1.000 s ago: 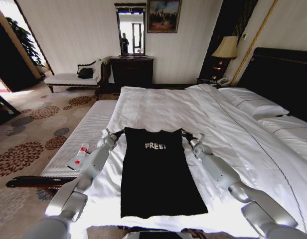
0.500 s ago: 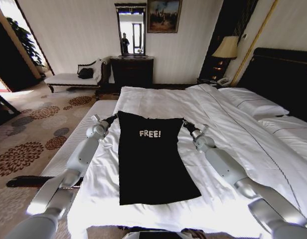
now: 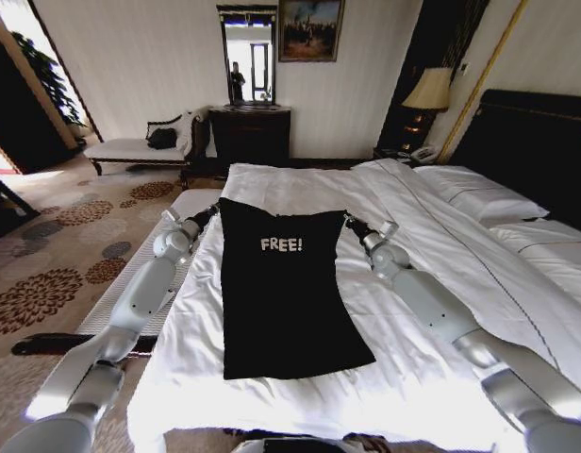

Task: Fold the clothes on the bed.

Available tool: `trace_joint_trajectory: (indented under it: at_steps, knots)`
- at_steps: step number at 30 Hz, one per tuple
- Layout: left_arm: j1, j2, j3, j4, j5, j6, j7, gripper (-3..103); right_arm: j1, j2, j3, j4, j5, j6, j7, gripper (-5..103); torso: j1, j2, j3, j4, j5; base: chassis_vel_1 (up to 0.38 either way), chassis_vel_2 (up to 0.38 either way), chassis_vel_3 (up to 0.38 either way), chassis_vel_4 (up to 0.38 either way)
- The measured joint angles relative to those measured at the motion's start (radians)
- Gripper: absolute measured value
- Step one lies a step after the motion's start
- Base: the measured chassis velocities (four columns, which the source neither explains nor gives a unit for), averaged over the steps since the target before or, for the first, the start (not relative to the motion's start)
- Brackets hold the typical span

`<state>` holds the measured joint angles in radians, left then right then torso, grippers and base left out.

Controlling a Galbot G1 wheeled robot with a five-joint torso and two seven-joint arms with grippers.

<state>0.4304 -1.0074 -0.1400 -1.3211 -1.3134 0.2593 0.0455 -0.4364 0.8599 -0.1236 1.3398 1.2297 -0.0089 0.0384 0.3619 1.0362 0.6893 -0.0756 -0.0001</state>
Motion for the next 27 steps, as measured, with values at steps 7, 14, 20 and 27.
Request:
trace_joint_trajectory:
  at_steps: [7, 14, 20, 27]
  knots:
    - [0.189, 0.104, -0.065, -0.227, -0.033, 0.012, -0.024, 0, -0.14, -0.126, 0.055, 0.191, 0.033, -0.005, 0.043, 0, 0.0, 0.0, 0.0, -0.0004, -0.0005, 0.0, 0.0, 0.0, 0.0]
    - [0.427, 0.212, -0.165, -0.449, -0.054, 0.018, -0.054, 0, -0.258, -0.208, 0.108, 0.336, 0.064, -0.025, 0.131, 0, 0.0, 0.0, 0.0, 0.0005, -0.0003, 0.0, 0.0, 0.0, 0.0]
    - [0.711, 0.268, -0.269, -0.674, -0.032, 0.015, -0.089, 0, -0.456, -0.279, 0.159, 0.486, 0.08, -0.057, 0.232, 0, -0.001, 0.0, 0.0, -0.0006, -0.0005, 0.0, 0.0, 0.0, 0.0]
    - [1.013, 0.265, -0.378, -0.825, 0.046, 0.015, -0.118, 0, -0.636, -0.284, 0.228, 0.587, 0.06, -0.063, 0.309, 0, 0.0, 0.0, 0.0, 0.0005, -0.0001, 0.0, 0.0, 0.0, 0.0]
